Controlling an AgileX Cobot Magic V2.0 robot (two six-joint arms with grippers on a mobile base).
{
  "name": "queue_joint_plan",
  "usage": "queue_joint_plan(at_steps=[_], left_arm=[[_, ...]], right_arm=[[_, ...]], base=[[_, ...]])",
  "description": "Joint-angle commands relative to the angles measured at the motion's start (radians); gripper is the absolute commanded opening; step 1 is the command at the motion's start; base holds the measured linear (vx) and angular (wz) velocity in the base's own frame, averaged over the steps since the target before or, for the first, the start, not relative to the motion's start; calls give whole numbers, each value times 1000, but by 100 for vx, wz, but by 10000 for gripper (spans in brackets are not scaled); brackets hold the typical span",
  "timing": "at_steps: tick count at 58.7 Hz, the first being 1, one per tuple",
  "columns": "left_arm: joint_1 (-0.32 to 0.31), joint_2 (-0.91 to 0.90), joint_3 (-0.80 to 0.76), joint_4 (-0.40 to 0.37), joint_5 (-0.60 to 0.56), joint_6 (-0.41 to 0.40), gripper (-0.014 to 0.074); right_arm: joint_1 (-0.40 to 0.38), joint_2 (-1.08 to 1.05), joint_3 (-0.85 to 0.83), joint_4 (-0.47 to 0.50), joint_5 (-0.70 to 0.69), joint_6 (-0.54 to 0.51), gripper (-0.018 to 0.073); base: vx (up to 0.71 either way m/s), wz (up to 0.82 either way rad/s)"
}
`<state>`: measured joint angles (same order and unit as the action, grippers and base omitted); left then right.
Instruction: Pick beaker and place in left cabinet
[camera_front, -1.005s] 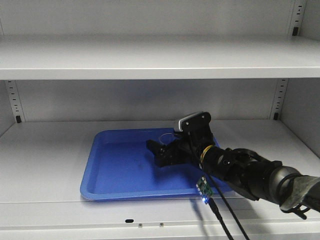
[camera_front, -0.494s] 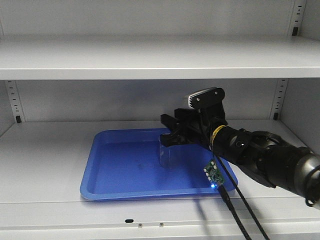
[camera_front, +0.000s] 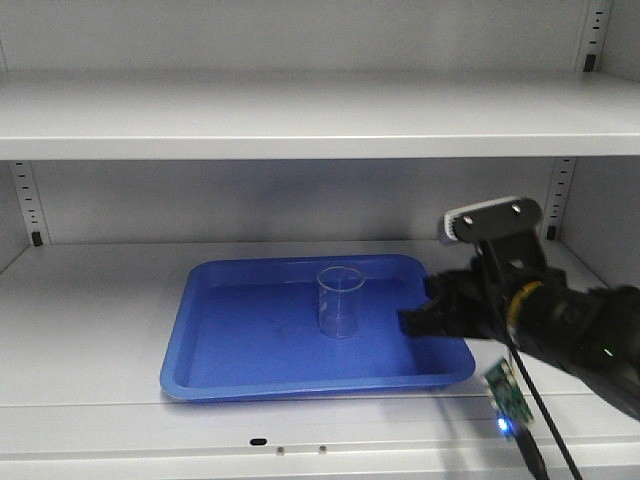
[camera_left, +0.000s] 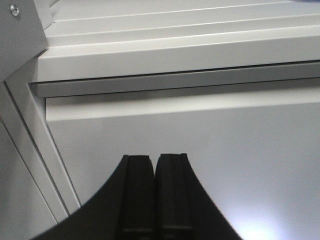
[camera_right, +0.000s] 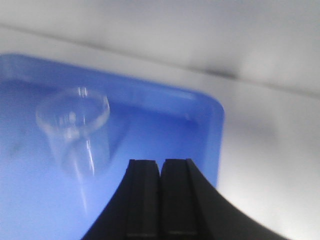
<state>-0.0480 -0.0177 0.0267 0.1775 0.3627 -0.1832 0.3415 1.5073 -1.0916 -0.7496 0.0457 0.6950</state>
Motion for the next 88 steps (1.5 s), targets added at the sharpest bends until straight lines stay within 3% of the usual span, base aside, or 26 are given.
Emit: queue_joint_plan(at_steps=[1, 14, 30, 70, 72, 78, 88], left_arm=[[-5, -10, -15, 3, -75, -4, 4], [-5, -10, -15, 3, -75, -4, 4], [-5, -10, -15, 3, -75, -4, 4], [-5, -10, -15, 3, -75, -4, 4], [-5, -10, -15, 3, -75, -4, 4], [-5, -10, -15, 3, -75, -4, 4], [-5, -10, -15, 3, -75, -4, 4]], right_arm=[[-4, -110, 71, -1, -23, -9, -8], [-4, -292, 297, -1, -20, -9, -6], [-4, -447, 437, 0, -8, -8, -6], [-4, -460, 473, 5, 3, -9, -6], [-4, -463, 473, 27, 3, -8, -6], [-19, -507, 473, 216, 9, -46, -6], [-136, -674, 547, 492, -46, -303, -6]], base=[[0, 0], [0, 0], [0, 0], [0, 0], [0, 0], [0, 0], [0, 0]])
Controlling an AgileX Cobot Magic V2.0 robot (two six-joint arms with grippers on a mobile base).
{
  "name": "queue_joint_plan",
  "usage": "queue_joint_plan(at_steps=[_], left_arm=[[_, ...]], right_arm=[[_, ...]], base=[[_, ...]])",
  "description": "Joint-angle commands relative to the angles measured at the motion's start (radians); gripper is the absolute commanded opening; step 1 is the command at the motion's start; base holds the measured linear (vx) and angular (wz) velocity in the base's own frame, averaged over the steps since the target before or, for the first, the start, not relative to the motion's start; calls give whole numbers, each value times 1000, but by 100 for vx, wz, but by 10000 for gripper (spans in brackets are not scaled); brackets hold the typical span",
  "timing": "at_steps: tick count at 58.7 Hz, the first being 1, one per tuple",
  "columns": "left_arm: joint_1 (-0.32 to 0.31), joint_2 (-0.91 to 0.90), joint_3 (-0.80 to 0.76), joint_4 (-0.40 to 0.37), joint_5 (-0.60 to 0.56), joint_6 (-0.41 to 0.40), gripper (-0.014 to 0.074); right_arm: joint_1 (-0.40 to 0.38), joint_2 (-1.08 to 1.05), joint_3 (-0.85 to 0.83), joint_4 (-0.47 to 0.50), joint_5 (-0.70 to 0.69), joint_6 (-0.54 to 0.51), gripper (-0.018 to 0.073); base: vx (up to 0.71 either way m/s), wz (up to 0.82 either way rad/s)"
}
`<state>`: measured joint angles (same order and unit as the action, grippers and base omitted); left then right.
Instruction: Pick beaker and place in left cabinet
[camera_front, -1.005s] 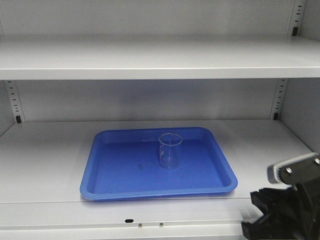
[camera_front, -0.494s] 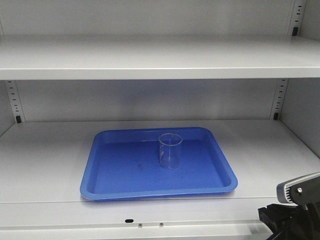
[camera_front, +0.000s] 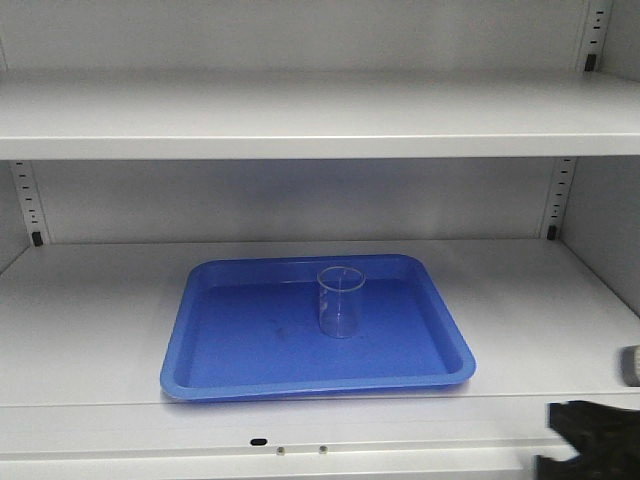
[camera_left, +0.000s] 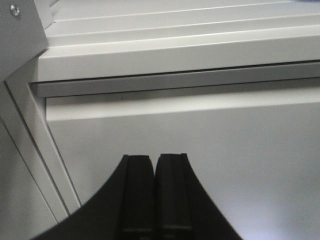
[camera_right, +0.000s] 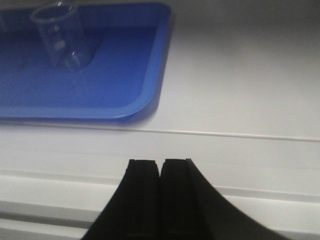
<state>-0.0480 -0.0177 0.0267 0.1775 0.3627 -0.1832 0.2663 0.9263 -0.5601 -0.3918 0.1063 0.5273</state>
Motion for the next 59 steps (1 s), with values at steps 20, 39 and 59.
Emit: queue_joint_plan(at_steps=[20, 39, 59], left_arm=[[-5, -10, -15, 3, -75, -4, 4], [-5, -10, -15, 3, -75, -4, 4], [-5, -10, -15, 3, -75, -4, 4]], right_arm=[[-141, -595, 426, 191, -291, -194, -6], [-138, -939, 593, 227, -175, -193, -6], [-139, -934, 594, 227, -175, -193, -6]], base=[[0, 0], [0, 0], [0, 0]])
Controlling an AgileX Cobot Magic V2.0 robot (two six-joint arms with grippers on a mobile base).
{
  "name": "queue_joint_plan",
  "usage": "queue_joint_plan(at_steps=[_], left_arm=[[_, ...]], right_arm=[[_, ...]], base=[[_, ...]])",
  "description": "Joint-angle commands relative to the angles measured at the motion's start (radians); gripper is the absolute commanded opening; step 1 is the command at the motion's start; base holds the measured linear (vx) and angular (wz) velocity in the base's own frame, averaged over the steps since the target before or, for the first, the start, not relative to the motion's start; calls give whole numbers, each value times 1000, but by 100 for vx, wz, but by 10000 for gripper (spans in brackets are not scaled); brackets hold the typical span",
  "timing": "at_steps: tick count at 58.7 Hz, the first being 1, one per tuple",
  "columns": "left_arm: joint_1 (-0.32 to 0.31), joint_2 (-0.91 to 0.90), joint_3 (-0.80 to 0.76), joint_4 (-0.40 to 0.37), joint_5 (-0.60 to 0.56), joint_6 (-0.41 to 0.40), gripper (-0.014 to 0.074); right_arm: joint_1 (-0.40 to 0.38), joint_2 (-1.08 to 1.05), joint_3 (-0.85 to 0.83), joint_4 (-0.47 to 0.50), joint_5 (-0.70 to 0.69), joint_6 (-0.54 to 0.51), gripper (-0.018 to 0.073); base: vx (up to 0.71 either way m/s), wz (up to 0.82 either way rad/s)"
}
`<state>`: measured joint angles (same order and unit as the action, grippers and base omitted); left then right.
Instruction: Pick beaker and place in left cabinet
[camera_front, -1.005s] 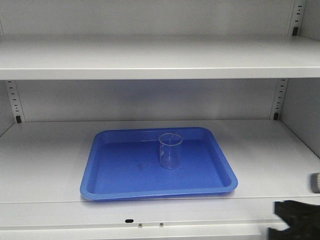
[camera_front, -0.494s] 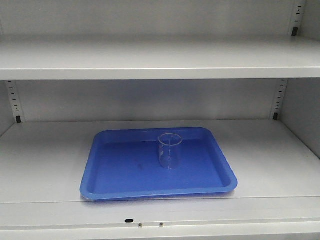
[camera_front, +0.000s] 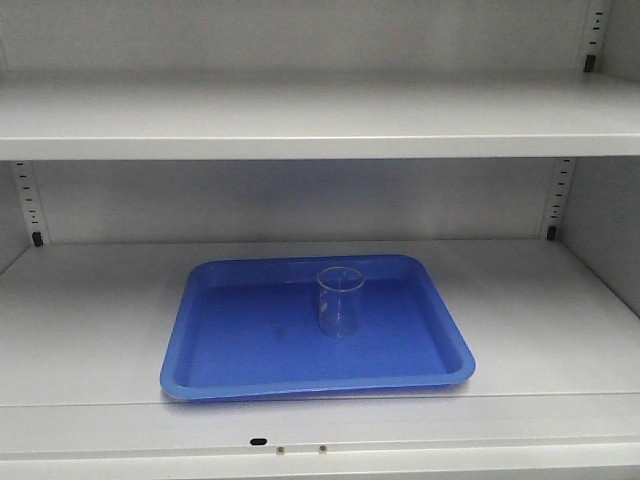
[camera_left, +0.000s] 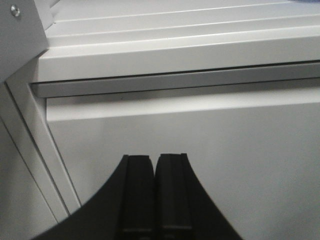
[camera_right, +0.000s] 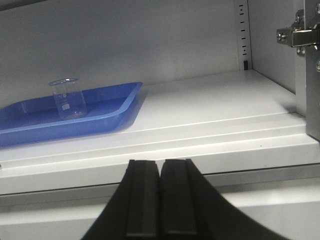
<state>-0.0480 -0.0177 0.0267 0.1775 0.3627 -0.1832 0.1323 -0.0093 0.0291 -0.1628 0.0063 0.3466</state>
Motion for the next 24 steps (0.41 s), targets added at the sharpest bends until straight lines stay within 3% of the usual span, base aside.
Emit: queue_joint_plan(at_steps=[1, 24], left_arm=[[-5, -10, -15, 3, -75, -4, 4], [-5, -10, -15, 3, -75, -4, 4]], right_arm=[[-5, 2, 5, -2, -75, -12, -6], [-5, 2, 5, -2, -75, -12, -6]], base=[[0, 0], [0, 0]])
